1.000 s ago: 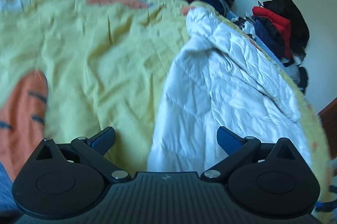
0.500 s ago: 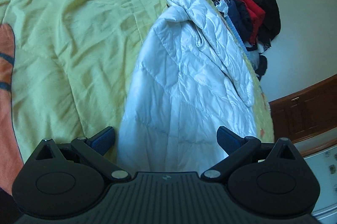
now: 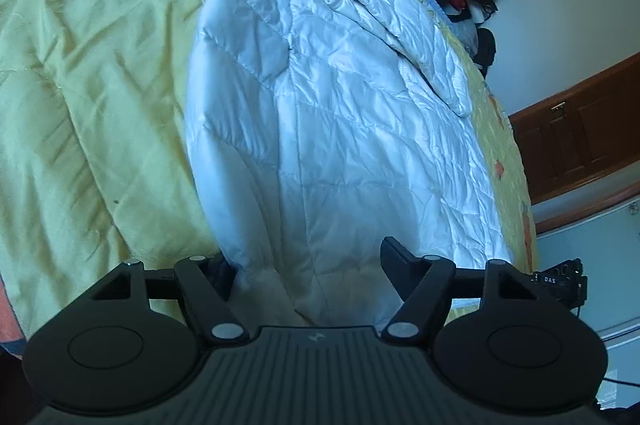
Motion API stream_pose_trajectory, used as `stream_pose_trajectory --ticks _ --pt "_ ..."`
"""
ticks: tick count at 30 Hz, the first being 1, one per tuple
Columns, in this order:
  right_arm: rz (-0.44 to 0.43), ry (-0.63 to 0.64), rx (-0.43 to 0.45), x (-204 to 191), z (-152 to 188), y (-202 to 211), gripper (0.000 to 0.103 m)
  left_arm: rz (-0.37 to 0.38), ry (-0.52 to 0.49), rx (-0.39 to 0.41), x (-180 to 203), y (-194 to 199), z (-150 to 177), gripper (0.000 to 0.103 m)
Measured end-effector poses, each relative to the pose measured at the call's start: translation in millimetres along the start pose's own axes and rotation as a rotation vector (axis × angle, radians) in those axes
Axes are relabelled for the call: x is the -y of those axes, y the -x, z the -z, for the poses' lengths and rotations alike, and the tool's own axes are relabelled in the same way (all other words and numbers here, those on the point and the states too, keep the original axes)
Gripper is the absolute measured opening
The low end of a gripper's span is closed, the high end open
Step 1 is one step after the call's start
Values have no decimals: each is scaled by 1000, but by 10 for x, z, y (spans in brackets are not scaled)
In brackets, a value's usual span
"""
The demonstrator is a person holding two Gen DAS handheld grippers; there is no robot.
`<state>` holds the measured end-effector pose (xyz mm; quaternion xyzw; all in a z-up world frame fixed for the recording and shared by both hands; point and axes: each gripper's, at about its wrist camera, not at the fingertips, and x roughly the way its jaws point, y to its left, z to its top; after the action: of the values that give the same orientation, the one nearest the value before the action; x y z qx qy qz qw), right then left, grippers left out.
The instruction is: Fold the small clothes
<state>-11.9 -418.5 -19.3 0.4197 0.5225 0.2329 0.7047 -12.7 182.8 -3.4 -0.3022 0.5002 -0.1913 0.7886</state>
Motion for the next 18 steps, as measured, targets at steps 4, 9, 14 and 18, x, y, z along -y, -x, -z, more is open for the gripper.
stream_pose_trajectory --ticks 4,9,14,18 --pt "-27 -10 -16 20 4 4 32 -19 -3 -4 3 -29 21 45" --pt "-49 -45 -21 68 -27 14 30 -71 18 -26 -45 -63 11 17" --pt "-79 -50 18 114 31 42 16 -87 -30 -4 23 -39 39 6" --pt "-64 20 47 3 112 74 13 -75 -52 12 40 61 61 4"
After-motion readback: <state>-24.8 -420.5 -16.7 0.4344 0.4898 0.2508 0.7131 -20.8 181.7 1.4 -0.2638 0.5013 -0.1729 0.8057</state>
